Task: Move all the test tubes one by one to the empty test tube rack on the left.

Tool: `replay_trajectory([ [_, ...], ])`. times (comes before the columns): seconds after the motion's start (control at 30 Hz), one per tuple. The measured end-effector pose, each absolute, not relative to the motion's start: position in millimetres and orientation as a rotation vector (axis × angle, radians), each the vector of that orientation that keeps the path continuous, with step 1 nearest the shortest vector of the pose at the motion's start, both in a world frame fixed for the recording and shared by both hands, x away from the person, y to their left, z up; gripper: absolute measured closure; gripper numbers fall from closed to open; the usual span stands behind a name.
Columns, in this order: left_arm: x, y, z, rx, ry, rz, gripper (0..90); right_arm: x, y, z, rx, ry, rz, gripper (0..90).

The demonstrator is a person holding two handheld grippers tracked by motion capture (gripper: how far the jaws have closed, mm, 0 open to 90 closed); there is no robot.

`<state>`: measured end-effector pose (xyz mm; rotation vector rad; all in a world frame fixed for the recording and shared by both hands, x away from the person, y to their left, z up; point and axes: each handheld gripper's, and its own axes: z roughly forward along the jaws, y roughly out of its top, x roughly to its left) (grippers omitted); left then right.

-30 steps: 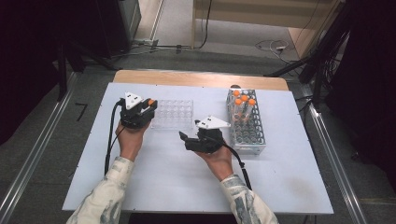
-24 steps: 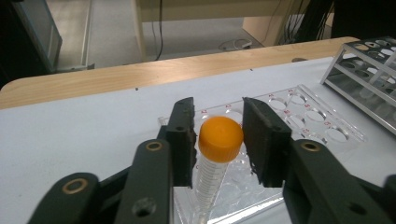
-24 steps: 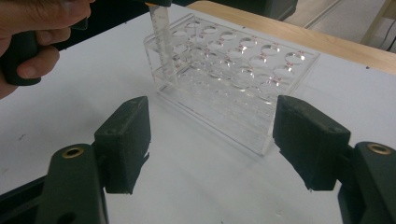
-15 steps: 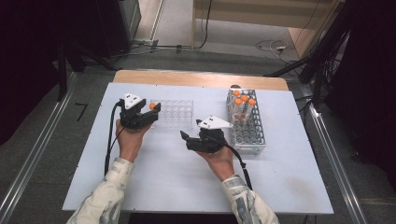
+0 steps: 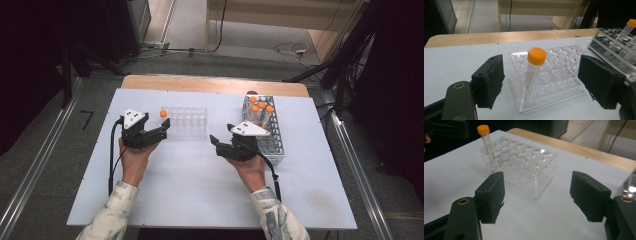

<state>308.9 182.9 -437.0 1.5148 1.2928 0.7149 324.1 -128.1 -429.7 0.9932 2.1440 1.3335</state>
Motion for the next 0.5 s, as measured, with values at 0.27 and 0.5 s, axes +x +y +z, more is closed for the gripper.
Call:
replay_trajectory([
  [0.27, 302.8, 184.9, -435.8, 1.519, 1.289, 0.721, 20.9, 332.2, -169.8, -418.7, 1.057, 2.058, 1.301, 26.2],
  [0.5, 301.8, 188.6, -442.2, 1.542, 1.307, 0.719, 20.9, 344.2, -206.5, -419.5, 1.115, 2.004, 1.237, 26.7],
])
